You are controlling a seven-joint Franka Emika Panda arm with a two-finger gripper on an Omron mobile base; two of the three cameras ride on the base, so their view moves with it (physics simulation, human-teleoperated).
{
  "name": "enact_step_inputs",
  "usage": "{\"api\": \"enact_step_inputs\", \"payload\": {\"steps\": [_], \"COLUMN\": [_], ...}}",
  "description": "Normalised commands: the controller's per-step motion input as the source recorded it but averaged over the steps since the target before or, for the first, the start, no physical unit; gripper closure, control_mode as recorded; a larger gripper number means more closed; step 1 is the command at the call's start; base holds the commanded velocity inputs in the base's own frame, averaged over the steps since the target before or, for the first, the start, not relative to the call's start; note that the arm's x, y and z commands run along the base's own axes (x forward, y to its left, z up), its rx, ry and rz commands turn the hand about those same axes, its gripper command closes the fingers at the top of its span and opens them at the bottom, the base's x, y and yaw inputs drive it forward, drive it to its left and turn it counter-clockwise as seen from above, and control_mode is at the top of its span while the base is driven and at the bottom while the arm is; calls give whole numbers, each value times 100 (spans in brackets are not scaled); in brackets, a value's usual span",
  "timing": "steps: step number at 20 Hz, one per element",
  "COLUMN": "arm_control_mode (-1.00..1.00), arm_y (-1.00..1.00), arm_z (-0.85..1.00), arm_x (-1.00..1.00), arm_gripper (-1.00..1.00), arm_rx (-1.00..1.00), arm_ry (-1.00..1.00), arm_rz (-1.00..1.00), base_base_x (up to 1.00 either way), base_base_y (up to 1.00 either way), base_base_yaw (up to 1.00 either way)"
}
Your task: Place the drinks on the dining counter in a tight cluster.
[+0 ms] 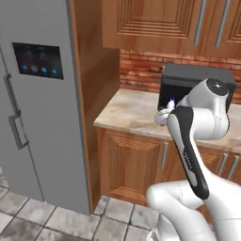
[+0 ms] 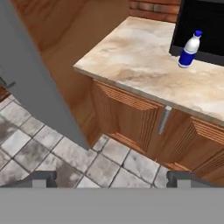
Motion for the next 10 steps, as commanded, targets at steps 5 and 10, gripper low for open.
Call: {"api": "enact_step_inputs", "payload": {"steps": [5,10], "arm_control_mode": [100,100], "arm_y": [0,0], "arm_z": [0,0], "arm_x": [0,0], "arm_gripper": [-100,-100], "arm_rx": [0,0], "arm_ry": [0,0], "arm_rz": [0,0], "base_base_x": [31,0], "base_base_y": [-42,17], "base_base_yaw": [-21,-63]}}
